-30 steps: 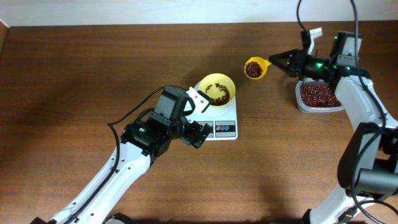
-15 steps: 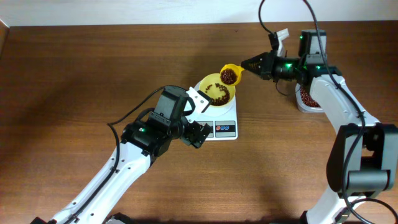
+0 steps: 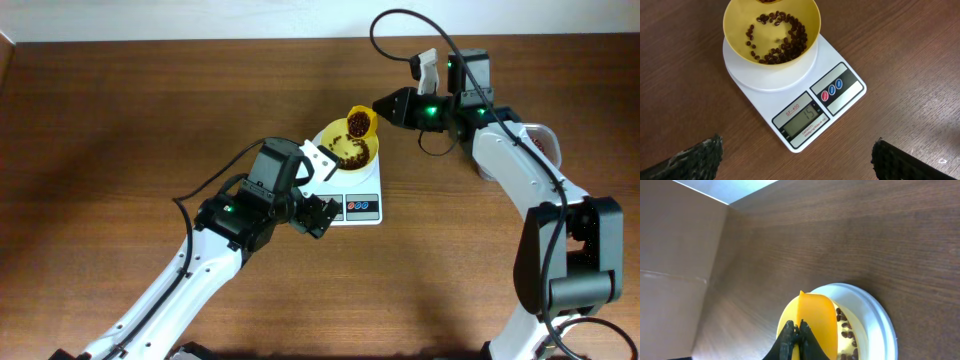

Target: Scoop item into bowl and weigh 50g on scale

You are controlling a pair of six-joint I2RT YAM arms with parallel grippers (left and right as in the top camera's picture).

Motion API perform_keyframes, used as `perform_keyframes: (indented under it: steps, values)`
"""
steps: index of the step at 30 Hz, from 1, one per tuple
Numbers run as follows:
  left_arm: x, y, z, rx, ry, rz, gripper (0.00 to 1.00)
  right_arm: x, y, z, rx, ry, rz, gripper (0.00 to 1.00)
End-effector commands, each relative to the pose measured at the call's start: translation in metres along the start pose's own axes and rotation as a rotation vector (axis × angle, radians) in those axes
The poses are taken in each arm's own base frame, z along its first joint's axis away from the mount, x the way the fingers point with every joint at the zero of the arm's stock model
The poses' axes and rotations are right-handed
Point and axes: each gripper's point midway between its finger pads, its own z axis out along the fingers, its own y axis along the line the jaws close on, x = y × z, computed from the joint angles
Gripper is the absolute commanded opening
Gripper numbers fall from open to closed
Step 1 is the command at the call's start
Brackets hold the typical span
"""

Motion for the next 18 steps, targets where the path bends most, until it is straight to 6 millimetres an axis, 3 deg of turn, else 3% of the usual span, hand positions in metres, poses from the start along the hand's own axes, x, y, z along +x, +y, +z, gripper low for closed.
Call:
perform_keyframes:
  steps: [1, 6, 11, 18]
  values:
    - [-0.005, -0.001, -0.006, 0.004, -0.024, -0.012, 0.99, 0.001, -0.002, 0.004, 0.016, -0.002, -0.081, 0.04]
    - [-0.005, -0.001, -0.006, 0.004, -0.024, -0.012, 0.99, 0.008, 0.007, 0.010, 0.001, 0.016, -0.300, 0.04]
    - [-0.005, -0.001, -0.006, 0.004, -0.024, -0.012, 0.99, 0.015, 0.016, 0.016, -0.016, 0.037, -0.386, 0.04]
    - [-0.005, -0.001, -0.006, 0.004, -0.024, -0.012, 0.99, 0.032, 0.011, 0.016, -0.020, 0.101, -0.574, 0.04]
